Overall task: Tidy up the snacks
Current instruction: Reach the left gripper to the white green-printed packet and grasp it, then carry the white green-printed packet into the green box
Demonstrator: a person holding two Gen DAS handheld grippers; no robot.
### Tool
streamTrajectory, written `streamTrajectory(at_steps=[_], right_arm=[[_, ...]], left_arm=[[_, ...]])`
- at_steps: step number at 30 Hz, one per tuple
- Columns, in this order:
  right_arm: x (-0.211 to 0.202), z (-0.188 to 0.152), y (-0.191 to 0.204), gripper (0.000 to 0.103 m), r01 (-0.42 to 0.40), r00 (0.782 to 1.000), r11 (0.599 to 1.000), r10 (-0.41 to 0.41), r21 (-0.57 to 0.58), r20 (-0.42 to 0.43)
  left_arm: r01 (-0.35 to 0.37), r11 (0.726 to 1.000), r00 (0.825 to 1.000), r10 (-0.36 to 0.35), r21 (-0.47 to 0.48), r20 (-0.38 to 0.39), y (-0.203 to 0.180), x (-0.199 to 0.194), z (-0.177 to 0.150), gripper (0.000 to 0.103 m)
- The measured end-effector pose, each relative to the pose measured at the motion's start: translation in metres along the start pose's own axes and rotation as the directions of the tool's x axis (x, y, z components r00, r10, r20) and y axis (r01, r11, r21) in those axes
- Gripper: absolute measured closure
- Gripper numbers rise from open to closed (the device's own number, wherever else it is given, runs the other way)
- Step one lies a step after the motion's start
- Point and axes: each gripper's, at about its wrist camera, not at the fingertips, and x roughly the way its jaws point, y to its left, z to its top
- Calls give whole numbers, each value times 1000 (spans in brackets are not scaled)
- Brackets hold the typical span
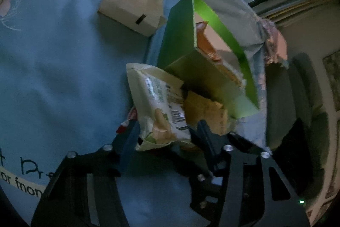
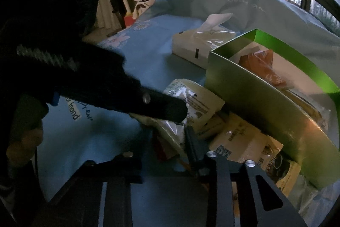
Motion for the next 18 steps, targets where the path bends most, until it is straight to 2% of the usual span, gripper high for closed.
streamTrajectory(at_steps=[2,5,8,18], right_arm=[[-1,0,0,79,0,1000,1000,0,-3,10],[-1,-2,-3,87,-10,1000,1000,10,16,26],[-4,-2,-4,90,-17,999,999,16,27,43],[-29,7,5,91,-3,991,1000,3,-1,136]], left_arm=[[-8,1000,1000,8,-4,0,1,1,-1,53],[-8,1000,1000,8,-7,15,3,-3,0,65],[-10,1000,1000,10,21,29,-1,-7,-2,70],[-19,995,994,8,101,109,-24,-31,-7,71]])
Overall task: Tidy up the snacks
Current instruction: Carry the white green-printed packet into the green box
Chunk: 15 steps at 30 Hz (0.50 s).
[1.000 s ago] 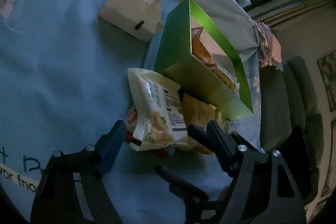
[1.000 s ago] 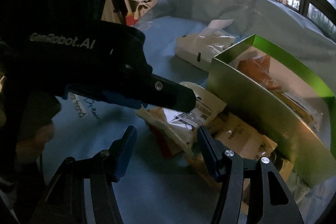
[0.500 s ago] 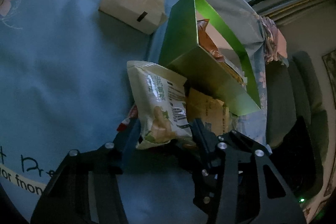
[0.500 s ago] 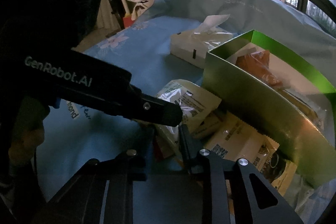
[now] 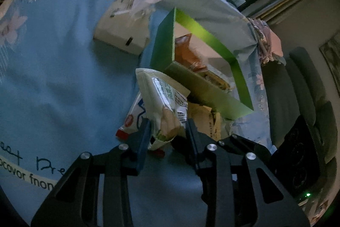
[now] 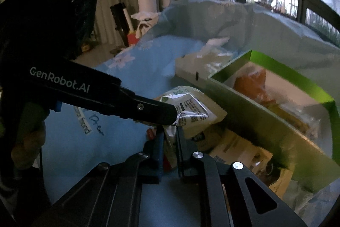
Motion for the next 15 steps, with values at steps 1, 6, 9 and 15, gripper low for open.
streamTrajectory(at_steps=[1,6,9,15], right_arm=[[-2,0,-1,91,1,1000,1000,-1,1,7],[-17,4,2,91,52,997,998,-51,-30,57],[-27,8,-3,91,74,994,997,-72,-32,83],[-42,15,-20,91,114,986,993,-114,3,118]], left_arm=[[2,1000,1000,-2,3,6,-2,0,1,71],[18,999,999,-19,47,38,-18,-2,5,71],[26,997,998,-30,76,53,-31,1,11,71],[38,990,997,-46,138,57,-58,15,27,70]])
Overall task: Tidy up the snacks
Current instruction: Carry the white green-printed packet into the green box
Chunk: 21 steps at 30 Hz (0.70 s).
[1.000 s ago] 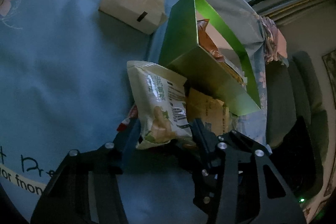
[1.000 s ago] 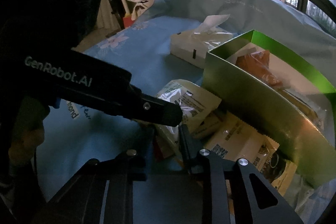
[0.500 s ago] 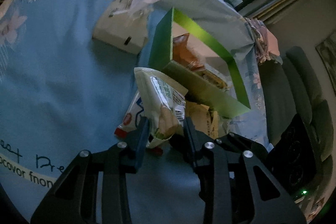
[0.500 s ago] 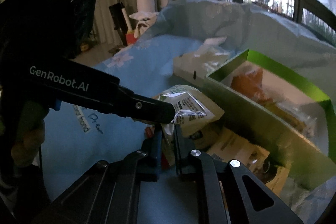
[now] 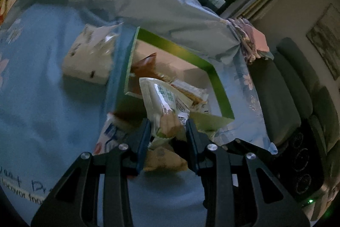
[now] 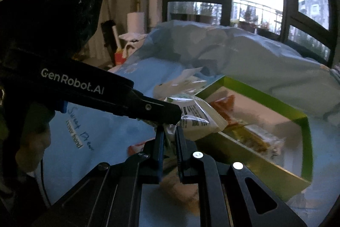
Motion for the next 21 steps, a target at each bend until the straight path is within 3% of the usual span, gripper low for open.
streamTrajectory(at_steps=[8,21], right_arm=[[-6,14,-43,91,53,998,994,-57,91,35],[20,16,-102,91,101,995,978,-96,182,-35]], left_arm=[[18,992,1000,-18,128,-2,-37,33,32,70],[55,990,998,-51,131,-34,-40,98,62,70]])
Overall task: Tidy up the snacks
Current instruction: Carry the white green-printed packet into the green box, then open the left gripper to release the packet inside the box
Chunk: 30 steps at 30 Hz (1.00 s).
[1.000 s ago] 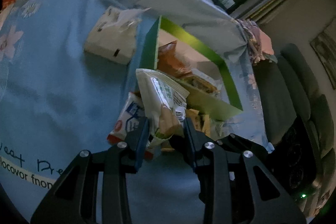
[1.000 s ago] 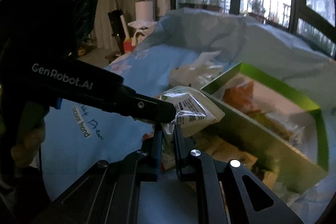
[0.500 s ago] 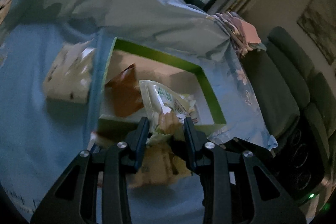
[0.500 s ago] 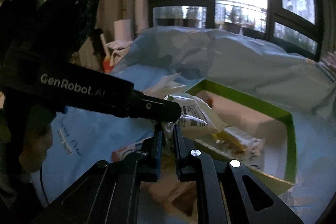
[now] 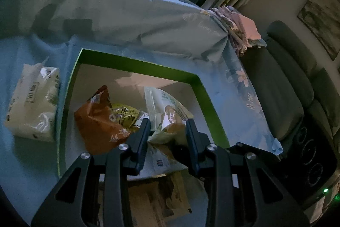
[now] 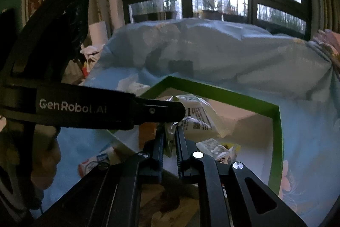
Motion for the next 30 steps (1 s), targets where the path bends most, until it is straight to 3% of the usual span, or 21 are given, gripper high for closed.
streamTrajectory(at_steps=[12,30], right_arm=[[30,2,-11,91,4,997,1000,-3,1,-77],[38,1,-15,91,-6,993,999,10,35,-119]], left_arm=[[-18,999,1000,17,-41,-14,15,25,2,69],[-54,996,998,52,-75,-32,30,29,-1,61]])
